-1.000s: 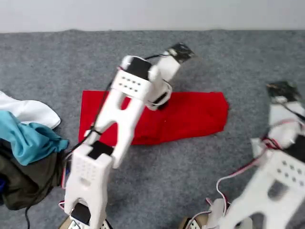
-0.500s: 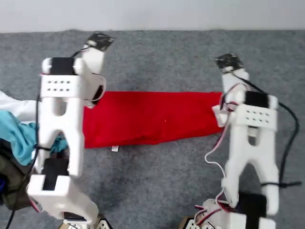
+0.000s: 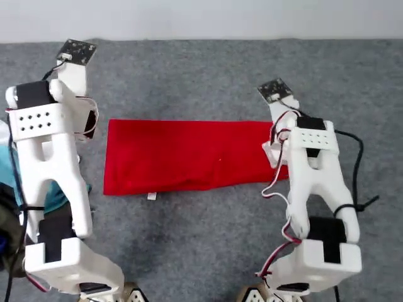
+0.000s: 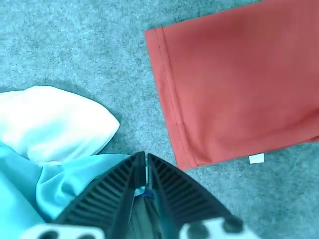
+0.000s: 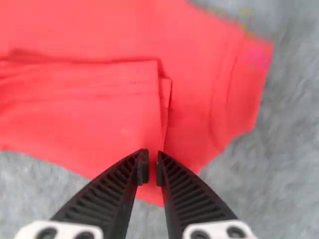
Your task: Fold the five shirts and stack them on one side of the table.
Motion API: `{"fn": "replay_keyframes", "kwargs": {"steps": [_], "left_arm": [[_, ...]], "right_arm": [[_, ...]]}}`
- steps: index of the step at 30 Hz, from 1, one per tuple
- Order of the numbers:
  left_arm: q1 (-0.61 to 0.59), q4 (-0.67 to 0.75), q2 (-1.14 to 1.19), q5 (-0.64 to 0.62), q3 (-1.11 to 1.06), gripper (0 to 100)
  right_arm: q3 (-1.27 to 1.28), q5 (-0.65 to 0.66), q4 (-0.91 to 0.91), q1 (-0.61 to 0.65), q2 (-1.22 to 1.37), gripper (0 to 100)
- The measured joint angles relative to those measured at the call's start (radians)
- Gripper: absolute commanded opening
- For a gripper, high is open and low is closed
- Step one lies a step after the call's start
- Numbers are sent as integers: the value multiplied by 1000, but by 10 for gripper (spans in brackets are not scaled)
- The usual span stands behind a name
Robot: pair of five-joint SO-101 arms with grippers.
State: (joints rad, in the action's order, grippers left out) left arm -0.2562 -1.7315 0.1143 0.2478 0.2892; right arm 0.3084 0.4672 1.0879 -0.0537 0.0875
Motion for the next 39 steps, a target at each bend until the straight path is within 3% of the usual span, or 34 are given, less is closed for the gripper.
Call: {"fn": "replay_keyframes", "kwargs": {"steps": [11, 16, 24, 33, 39], "left_arm": [[-2, 0, 0, 0, 0, 15], [-2, 0, 0, 0, 0, 15], [-2, 0, 0, 0, 0, 15], [-11, 0, 0, 0, 0, 15], [-9, 0, 0, -3, 0, 15]], "right_arm": [[-9, 0, 190, -43, 28, 46], [-158, 0, 258, -46, 28, 46], [-284, 0, 213, 26, 43, 46], [-284, 0, 140, 57, 315, 46], [-454, 0, 296, 68, 333, 46]]}}
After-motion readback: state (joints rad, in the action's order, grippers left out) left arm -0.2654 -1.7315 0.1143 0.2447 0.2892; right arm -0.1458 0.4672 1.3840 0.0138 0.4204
